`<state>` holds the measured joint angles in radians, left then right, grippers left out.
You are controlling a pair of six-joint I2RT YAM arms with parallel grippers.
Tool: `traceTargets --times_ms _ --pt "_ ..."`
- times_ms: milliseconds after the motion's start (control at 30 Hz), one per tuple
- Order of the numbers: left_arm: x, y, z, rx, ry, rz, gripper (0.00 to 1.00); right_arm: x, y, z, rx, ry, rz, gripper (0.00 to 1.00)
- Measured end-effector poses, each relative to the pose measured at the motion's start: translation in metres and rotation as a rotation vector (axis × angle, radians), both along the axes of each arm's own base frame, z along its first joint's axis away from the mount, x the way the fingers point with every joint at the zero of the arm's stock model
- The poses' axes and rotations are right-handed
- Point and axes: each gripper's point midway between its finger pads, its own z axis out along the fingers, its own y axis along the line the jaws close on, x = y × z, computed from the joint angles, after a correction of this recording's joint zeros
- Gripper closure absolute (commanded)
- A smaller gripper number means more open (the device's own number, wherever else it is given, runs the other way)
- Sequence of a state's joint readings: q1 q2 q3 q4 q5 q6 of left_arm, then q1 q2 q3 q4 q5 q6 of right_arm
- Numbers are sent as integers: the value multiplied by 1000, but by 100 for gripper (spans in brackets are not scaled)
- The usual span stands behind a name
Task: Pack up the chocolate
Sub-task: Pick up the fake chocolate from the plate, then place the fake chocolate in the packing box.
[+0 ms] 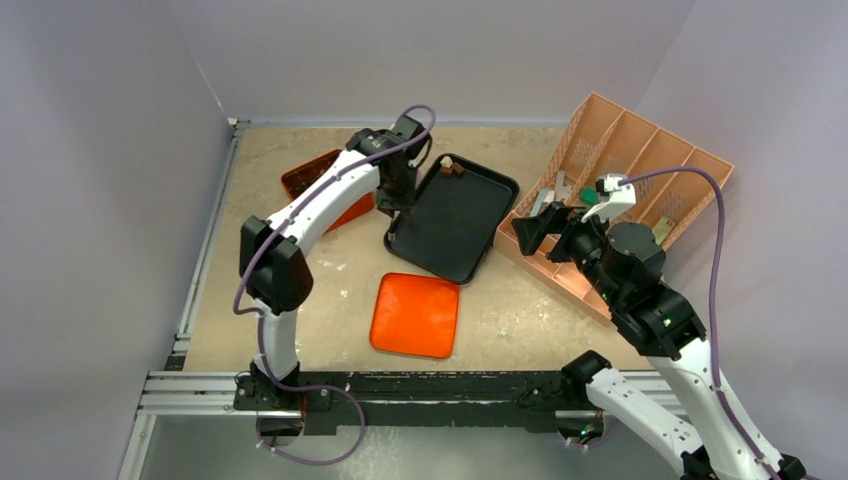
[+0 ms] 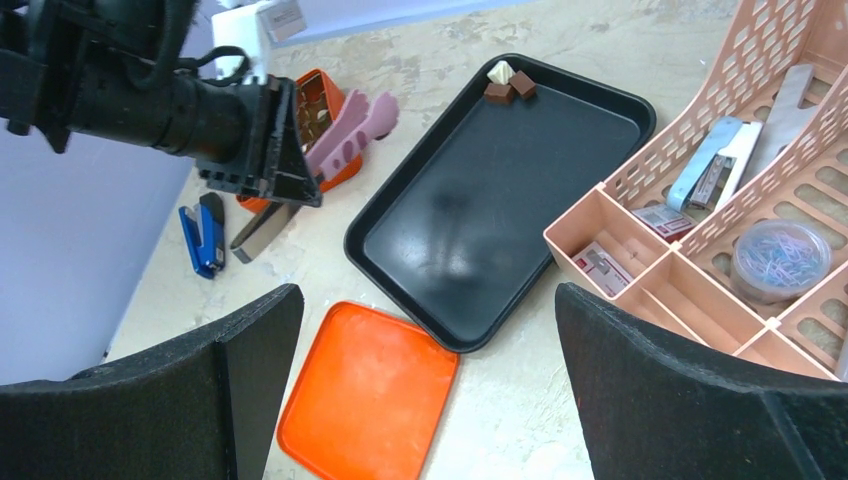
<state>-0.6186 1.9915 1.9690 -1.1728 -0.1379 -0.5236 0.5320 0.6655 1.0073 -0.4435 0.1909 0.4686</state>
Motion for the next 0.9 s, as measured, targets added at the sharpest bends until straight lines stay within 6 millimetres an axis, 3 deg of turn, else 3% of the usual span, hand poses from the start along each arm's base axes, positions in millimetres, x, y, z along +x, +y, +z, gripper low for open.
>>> traceTargets --times_ms 300,500,733,900 --pt "-8 85 16 25 2 185 77 0 1 -2 0 3 5 2" --pt "-19 126 17 71 0 266 77 -2 3 -7 -1 13 21 2" --pt "-36 155 -10 127 75 323 77 -2 5 -10 -1 18 28 2" --pt "-36 160 -17 129 84 335 76 -3 4 -11 -1 18 29 1"
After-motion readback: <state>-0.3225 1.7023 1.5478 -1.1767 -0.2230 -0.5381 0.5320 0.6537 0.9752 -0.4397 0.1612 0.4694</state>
